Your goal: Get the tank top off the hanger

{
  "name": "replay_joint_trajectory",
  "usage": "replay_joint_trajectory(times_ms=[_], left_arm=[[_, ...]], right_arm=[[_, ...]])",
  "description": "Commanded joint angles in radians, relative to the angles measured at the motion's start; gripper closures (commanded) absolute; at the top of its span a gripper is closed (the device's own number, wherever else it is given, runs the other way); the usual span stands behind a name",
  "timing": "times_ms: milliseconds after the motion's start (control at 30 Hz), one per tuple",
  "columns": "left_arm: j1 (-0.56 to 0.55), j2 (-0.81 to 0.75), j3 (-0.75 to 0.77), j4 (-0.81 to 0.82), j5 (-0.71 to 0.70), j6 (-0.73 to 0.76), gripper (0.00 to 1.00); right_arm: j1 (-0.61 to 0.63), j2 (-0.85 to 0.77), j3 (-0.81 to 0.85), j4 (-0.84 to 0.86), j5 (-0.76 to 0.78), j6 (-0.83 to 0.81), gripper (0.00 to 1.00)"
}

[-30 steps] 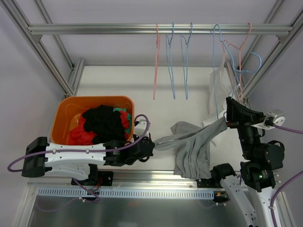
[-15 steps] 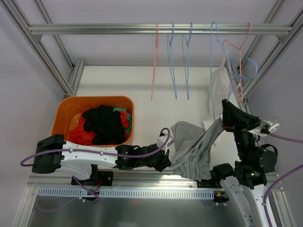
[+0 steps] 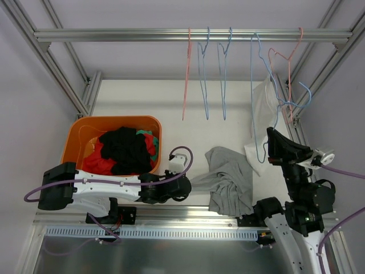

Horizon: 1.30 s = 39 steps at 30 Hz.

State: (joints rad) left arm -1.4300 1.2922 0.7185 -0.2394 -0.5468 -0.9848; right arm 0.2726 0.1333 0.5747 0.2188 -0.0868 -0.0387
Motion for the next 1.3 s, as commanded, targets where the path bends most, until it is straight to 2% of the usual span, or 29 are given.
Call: replay_joint_trajectory(times_ms=[0, 33, 67, 100, 133, 167, 300, 400, 600, 900, 1100, 1267], left_arm=[[0.009, -0.036, -0.005, -0.086, -0.104, -0.094, 0.91], [0.009, -0.04, -0.001, -0.089, -0.105, -0.078, 0.87], [0.009, -0.056, 0.002, -0.089, -0.105, -0.046, 0.81], [0.009, -0.065, 0.009, -0.09, -0.104, -0.029, 0.59], [0.009, -0.076, 0.012, -0.092, -0.101, -0.009, 0.27], [0.009, -0.103, 0.018, -0.095, -0.097, 0.027, 0.02], [0.009, -0.2, 0.019, -0.112, -0.079, 0.103, 0.01], [0.009, -0.292, 0.015, -0.115, -0.045, 0.159, 0.01], [0.008, -0.393, 0.035, -0.113, 0.065, 0.271, 0.01], [-0.02, -0.294, 0.131, -0.106, 0.235, 0.363, 0.01], [-0.115, -0.231, 0.199, -0.094, 0.219, 0.402, 0.01], [-0.127, -0.2, 0.196, -0.084, 0.214, 0.399, 0.01]], right_arm=[[-0.001, 0.015, 0.144, -0.291, -0.003, -0.026, 1.0], [-0.001, 0.031, 0.224, -0.44, -0.026, -0.023, 1.0], [-0.001, 0.044, 0.252, -0.49, -0.037, -0.014, 1.0], [-0.001, 0.061, 0.272, -0.554, -0.044, 0.003, 1.0], [-0.001, 0.061, 0.286, -0.571, -0.044, 0.005, 1.0], [-0.003, 0.066, 0.306, -0.585, -0.039, 0.008, 1.0], [-0.003, 0.132, 0.411, -0.738, 0.024, 0.011, 1.0], [-0.003, 0.242, 0.493, -0.775, 0.039, -0.009, 1.0], [-0.001, 0.566, 0.727, -0.777, 0.081, -0.076, 1.0], [-0.001, 0.966, 0.976, -0.682, 0.116, -0.101, 1.0], [0.0, 1.074, 1.123, -0.664, 0.108, -0.086, 1.0], [0.008, 1.034, 1.108, -0.645, 0.098, -0.064, 1.0]])
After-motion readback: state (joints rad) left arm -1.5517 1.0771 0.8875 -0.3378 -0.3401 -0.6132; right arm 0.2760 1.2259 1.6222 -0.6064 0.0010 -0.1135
